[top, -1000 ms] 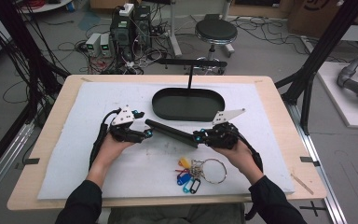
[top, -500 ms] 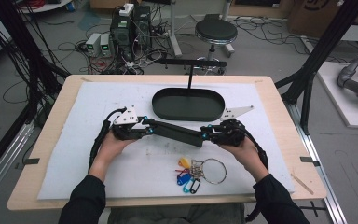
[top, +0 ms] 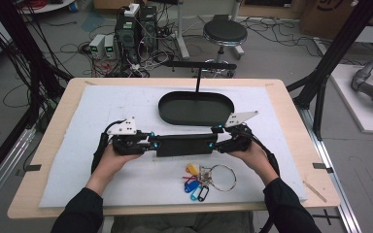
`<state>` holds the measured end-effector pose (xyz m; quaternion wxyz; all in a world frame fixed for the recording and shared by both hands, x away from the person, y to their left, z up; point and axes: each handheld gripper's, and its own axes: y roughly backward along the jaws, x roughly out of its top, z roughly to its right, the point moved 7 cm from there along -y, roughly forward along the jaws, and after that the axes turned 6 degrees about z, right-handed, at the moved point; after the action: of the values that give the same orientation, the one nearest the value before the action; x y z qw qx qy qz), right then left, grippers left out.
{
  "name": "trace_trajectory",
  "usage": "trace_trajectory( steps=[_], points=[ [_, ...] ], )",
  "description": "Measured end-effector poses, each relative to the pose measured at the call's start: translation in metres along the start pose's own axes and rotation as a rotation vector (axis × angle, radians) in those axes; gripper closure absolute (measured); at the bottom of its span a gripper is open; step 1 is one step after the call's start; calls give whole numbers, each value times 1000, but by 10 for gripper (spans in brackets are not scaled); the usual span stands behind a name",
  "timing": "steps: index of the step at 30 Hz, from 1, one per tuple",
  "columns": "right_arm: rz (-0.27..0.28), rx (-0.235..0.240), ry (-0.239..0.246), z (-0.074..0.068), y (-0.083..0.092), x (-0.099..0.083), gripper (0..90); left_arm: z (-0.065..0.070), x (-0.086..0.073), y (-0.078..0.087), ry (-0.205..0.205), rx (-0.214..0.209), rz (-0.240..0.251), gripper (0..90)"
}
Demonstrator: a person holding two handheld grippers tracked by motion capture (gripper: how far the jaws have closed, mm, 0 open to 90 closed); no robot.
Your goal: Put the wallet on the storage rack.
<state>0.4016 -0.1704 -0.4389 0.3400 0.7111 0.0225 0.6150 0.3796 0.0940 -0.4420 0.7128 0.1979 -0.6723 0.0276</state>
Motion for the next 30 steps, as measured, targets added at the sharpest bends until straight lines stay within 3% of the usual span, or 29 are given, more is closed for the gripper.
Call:
trace_trajectory(
  steps=[2, 4, 5, 6, 7, 9, 10, 13, 18, 21, 24, 25, 27, 28, 30],
  points=[
    [-40, 32, 27, -2, -8, -5, 517, 1, -4, 2, -8, 8, -3, 757],
    [-47, 38, 33, -2, -9, -5, 558, 0, -9, 3, -13, 24, -10, 753],
    [-41, 68, 38, -2, -8, -5, 639, 0, -11, 3, -16, 32, -4, 726],
    [-41, 68, 38, -2, -8, -5, 639, -1, -12, 4, -23, 40, 1, 726],
    [-39, 82, 39, -3, -7, -6, 680, -2, -13, 4, -35, 54, 5, 689],
    [-18, 140, 49, -5, -3, -5, 739, -6, -13, 1, -32, 97, 4, 514],
    [-10, 152, 55, -7, -1, -4, 750, -7, -14, 0, -21, 106, 6, 447],
    [27, 175, 87, -11, 5, 0, 762, -7, -10, -1, -38, 116, 18, 373],
    [69, 195, 93, -12, 15, 4, 765, -4, 5, -2, -46, 107, 47, 321],
    [136, 237, 92, -16, 28, 12, 764, 2, 21, -7, -50, 69, 79, 295],
    [151, 246, 103, -19, 36, 15, 764, 6, 27, -9, -49, 45, 93, 313],
    [151, 247, 107, -19, 37, 15, 764, 11, 29, -13, -54, 10, 99, 348],
    [151, 248, 109, -19, 39, 14, 764, 14, 30, -14, -56, -10, 100, 441],
    [151, 248, 109, -19, 39, 14, 764, 15, 30, -16, -62, -15, 97, 441],
    [148, 244, 109, -18, 42, 13, 763, 16, 30, -16, -65, -22, 97, 604]
  ],
)
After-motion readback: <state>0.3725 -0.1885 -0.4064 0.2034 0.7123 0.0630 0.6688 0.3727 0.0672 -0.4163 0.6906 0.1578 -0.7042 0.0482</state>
